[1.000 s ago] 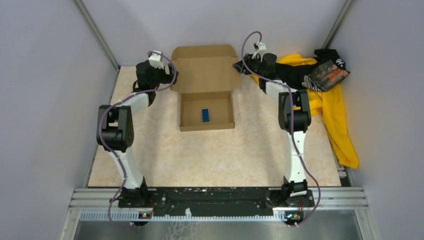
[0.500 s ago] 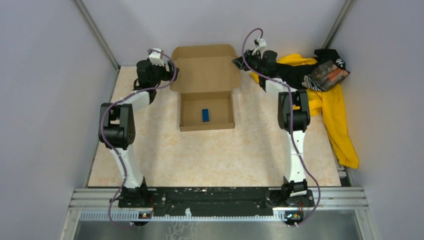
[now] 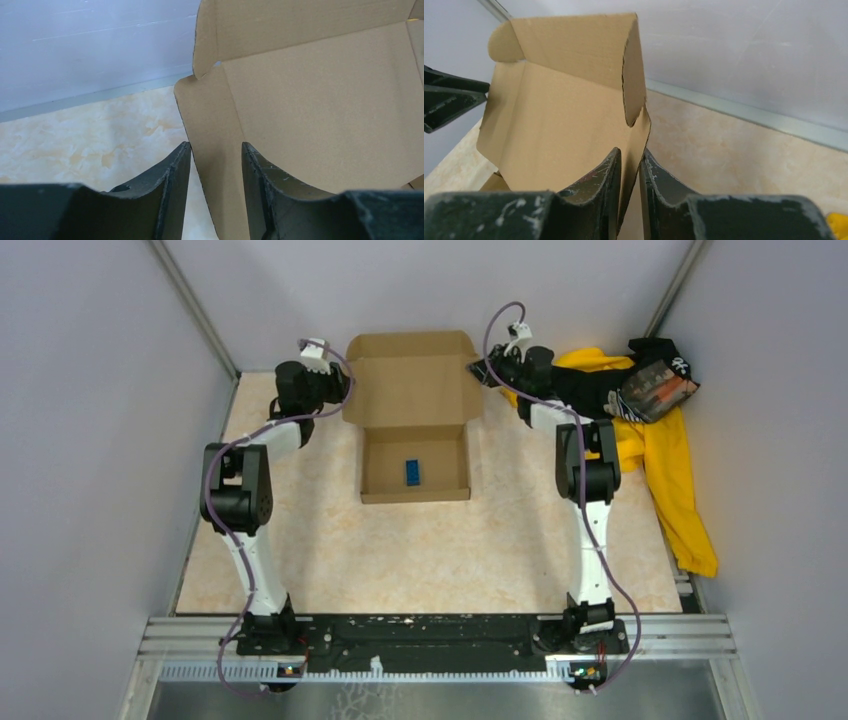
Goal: Fold the paper box
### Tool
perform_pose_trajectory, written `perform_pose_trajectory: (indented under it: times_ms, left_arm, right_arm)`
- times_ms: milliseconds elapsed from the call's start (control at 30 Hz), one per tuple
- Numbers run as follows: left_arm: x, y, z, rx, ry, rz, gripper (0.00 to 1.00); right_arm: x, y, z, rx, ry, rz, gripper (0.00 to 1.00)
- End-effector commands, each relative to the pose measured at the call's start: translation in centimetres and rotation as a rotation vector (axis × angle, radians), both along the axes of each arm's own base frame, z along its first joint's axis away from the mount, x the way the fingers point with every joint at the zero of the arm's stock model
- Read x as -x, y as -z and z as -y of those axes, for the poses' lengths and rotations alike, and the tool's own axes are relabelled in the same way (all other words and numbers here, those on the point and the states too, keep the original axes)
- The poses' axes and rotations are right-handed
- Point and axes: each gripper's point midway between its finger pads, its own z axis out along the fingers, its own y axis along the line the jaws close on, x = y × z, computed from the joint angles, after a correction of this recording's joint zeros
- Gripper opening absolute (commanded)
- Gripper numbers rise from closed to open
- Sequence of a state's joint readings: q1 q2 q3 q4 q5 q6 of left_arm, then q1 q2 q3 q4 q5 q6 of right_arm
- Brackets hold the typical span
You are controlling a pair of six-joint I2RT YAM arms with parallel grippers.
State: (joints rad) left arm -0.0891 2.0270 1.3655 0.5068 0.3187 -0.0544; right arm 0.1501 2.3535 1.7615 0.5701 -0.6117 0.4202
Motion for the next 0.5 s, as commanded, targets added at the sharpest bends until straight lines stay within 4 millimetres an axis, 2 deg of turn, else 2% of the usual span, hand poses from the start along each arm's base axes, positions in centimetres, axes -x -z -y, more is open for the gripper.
perform_pose_trajectory:
  times_ms: [0, 133, 467]
  left_arm:
    - [0.5, -3.8, 0.8, 0.026, 0.035, 0.057, 0.47]
    - [1.1, -4.1, 1.0, 0.032, 0.036, 0.048, 0.42]
    - [2.7, -5.0, 2.8, 0.015, 0.059, 0.049, 0.37]
  right_arm:
    - [1.4, -5.7, -0.5, 0.000, -0.016, 0.133, 0.18]
    - [2.3, -6.0, -0.9, 0.053, 0.000, 0.140, 0.14]
    - [4.6, -7.3, -1.8, 0.143, 0.039, 0.162, 0.10]
